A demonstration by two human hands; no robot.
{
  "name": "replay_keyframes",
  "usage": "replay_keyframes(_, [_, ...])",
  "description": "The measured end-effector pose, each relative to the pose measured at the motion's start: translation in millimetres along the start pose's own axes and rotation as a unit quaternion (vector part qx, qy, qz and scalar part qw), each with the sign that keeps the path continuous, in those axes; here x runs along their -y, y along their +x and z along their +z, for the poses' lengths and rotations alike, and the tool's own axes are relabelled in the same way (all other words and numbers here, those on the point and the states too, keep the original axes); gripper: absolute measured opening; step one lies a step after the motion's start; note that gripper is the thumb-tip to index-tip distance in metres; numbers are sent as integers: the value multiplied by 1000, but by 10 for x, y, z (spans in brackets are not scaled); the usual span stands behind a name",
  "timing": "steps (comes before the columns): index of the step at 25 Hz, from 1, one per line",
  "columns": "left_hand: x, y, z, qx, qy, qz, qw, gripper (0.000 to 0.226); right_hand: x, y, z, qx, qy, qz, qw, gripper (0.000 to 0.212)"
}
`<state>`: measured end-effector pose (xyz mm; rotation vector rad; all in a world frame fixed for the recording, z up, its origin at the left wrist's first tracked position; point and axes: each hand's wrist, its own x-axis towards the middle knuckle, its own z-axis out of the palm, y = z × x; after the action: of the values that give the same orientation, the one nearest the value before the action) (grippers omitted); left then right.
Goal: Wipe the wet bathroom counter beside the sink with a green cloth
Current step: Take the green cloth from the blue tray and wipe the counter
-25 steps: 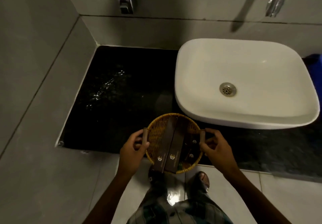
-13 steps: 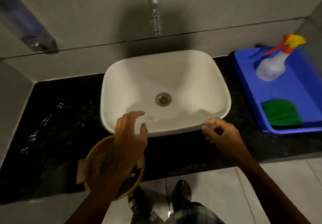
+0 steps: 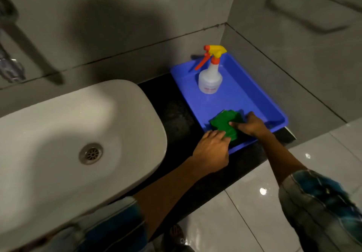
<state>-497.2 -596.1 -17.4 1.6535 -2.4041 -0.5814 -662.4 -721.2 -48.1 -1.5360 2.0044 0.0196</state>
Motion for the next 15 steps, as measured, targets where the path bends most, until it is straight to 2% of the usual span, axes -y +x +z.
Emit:
replay_keyframes(1, [37, 71, -68, 37, 23, -6, 999, 47, 169, 23, -39, 6, 6, 2, 1000, 106])
replay_keyframes(3, [173, 234, -200, 74, 47, -35, 996, 52, 467, 46, -61, 28, 7, 12, 1000, 108])
replay_keyframes(5, [248, 333, -210, 94, 47, -55, 993, 51, 612, 73, -54, 55, 33, 7, 998, 97])
replay_keyframes(8, [237, 278, -141, 123, 15, -80, 989, 48, 562, -61, 128, 49, 171, 2, 984, 65])
replay_keyframes(10, [262, 195, -151, 68, -75, -91, 991, 45, 508, -227, 175, 2, 261, 0, 965, 45])
replay_keyframes(12, [363, 97, -256, -39, -167, -113, 979, 43, 503, -376, 127, -37, 362, 3, 931, 43])
replay_keyframes(13, [436, -6, -360, -104, -204, -133, 964, 42, 567, -500, 78, -32, 421, -6, 907, 43])
replay_keyframes(15, [594, -272, -654, -195, -311, -192, 910, 48, 820, -857, -47, 41, 532, -64, 843, 43])
